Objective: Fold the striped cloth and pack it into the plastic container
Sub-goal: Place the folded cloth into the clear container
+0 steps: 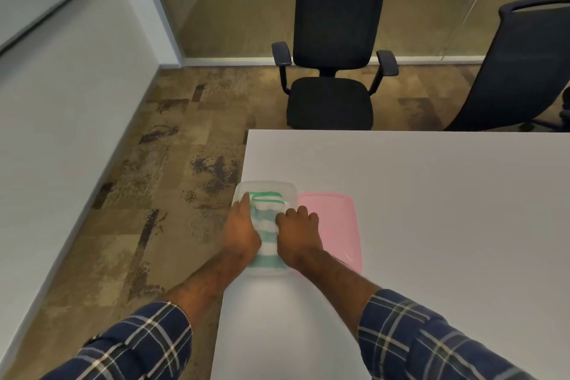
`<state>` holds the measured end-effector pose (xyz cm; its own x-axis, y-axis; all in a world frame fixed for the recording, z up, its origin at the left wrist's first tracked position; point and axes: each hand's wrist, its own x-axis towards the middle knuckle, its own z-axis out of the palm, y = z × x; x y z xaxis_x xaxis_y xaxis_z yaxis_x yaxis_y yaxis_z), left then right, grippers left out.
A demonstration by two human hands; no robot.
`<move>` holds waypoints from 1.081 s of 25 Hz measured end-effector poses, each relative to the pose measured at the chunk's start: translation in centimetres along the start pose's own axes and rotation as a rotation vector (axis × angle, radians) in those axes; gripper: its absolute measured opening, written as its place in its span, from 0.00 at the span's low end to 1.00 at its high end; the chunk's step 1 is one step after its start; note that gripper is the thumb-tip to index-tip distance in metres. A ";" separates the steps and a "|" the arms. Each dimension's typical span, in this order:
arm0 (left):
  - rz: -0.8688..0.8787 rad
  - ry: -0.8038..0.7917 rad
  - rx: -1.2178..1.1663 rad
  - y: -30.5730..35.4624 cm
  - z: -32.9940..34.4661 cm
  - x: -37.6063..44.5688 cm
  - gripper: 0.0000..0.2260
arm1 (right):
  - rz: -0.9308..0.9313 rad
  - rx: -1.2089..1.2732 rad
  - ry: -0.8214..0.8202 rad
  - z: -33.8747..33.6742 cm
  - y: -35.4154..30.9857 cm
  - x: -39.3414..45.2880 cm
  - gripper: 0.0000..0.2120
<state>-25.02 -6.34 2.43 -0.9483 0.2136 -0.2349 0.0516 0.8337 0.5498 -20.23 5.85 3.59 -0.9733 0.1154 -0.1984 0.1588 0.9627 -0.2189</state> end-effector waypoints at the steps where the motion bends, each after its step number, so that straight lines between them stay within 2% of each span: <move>1: 0.045 0.029 0.099 0.1 0.5 0.0 0.36 | -0.011 -0.028 -0.004 0.4 0.1 0.1 0.16; 3: 0.169 0.090 0.196 0.2 1.3 0.0 0.33 | -0.019 -0.053 -0.026 1.0 0.2 0.4 0.16; 6: 0.185 -0.056 0.270 -0.4 1.9 0.6 0.28 | -0.003 -0.014 -0.011 1.2 0.3 0.6 0.17; 9: 0.089 -0.260 0.368 -1.2 2.1 1.4 0.32 | 0.095 0.173 0.226 0.6 1.5 0.5 0.16; 11: 0.068 -0.313 0.379 -1.3 2.2 1.7 0.33 | 0.200 0.268 0.365 0.2 3.2 0.1 0.13; 13: 0.068 -0.336 0.374 -1.2 2.2 1.8 0.33 | 0.336 0.363 0.392 0.7 5.7 -0.8 0.12; 16: 0.079 -0.302 0.341 -0.9 1.9 1.5 0.34 | 0.606 0.499 0.287 2.1 9.1 -2.8 0.13; 19: 0.122 -0.138 0.298 -0.6 1.6 0.2 0.34 | 0.837 0.504 0.135 3.9 10.3 -4.7 0.16; 22: 0.164 -0.071 0.246 -0.4 1.5 -1.0 0.32 | 0.972 0.599 0.049 5.1 10.3 -5.7 0.18; 24: 0.186 -0.073 0.227 -0.3 1.2 -2.1 0.31 | 0.995 0.672 0.052 5.4 10.4 -6.2 0.17; 27: 0.172 -0.065 0.170 0.0 1.2 -3.0 0.29 | 1.046 0.795 0.193 4.5 10.6 -6.4 0.14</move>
<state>-21.84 -6.34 2.13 -0.8990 0.3873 -0.2042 0.2674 0.8550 0.4444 -11.56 14.22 -1.72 -0.3308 0.8058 -0.4912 0.8313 0.0024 -0.5559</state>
